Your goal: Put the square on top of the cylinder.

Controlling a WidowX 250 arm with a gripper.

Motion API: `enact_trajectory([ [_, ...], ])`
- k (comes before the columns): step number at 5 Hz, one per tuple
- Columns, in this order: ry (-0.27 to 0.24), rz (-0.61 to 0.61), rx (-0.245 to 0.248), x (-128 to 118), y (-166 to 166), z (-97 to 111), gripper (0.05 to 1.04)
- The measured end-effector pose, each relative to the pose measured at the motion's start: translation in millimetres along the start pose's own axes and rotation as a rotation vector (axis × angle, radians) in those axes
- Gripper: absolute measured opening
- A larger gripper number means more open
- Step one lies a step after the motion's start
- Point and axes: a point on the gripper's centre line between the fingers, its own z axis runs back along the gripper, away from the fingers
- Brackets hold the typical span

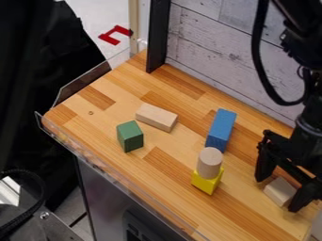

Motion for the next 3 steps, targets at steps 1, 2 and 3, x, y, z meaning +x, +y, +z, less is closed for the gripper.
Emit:
enact_trajectory([
  [1, 0.01, 0.005, -0.003, 0.6, 2.3, -2.6, 1.0],
  [2, 0.019, 0.018, -0.013, 3.0, 4.3, -4.3, 0.967],
  [3, 0.009, 0.051, -0.028, 4.1, 10.4, -5.4, 0.693],
])
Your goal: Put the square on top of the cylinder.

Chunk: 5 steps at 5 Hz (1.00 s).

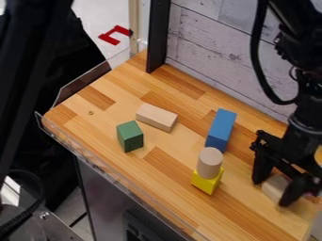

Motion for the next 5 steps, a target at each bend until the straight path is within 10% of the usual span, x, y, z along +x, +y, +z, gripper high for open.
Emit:
enact_trajectory([
  [2, -0.006, 0.013, -0.003, -3.9, 1.1, 1.5, 0.563],
  [5, -0.107, 0.074, 0.0, -53.1, 9.9, 87.5, 0.563],
])
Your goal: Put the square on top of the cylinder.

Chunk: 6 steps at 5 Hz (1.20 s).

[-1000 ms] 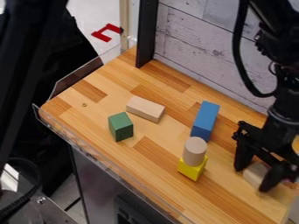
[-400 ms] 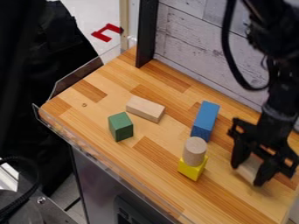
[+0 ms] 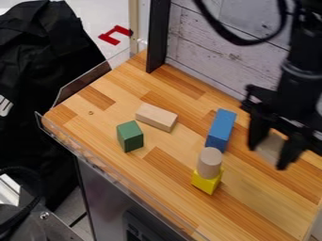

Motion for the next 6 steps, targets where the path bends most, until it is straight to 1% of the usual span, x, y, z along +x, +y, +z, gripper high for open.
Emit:
enact_trajectory([
  [1, 0.003, 0.079, -0.011, -14.0, 23.7, 1.3, 0.563],
  [2, 0.019, 0.153, -0.016, -28.2, 47.2, -4.9, 0.563],
  [3, 0.028, 0.186, -0.031, -32.1, 56.8, -7.2, 0.563],
  [4, 0.021, 0.18, -0.038, -30.7, 57.5, -7.4, 0.563],
  [5, 0.048, 0.177, -0.037, -31.1, 57.7, -15.6, 0.563],
  [6, 0.062, 0.166, -0.052, -28.5, 53.5, -21.4, 0.563],
])
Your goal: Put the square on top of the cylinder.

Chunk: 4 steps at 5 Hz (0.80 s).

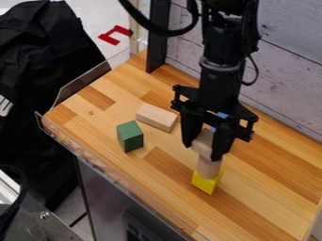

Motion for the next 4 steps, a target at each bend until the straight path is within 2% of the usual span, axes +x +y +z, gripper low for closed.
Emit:
enact_trajectory([
  [1, 0.016, 0.003, -0.006, 0.5, -0.9, -6.0, 0.563],
  [4, 0.011, -0.006, 0.0, 3.5, -6.8, -5.8, 0.563],
])
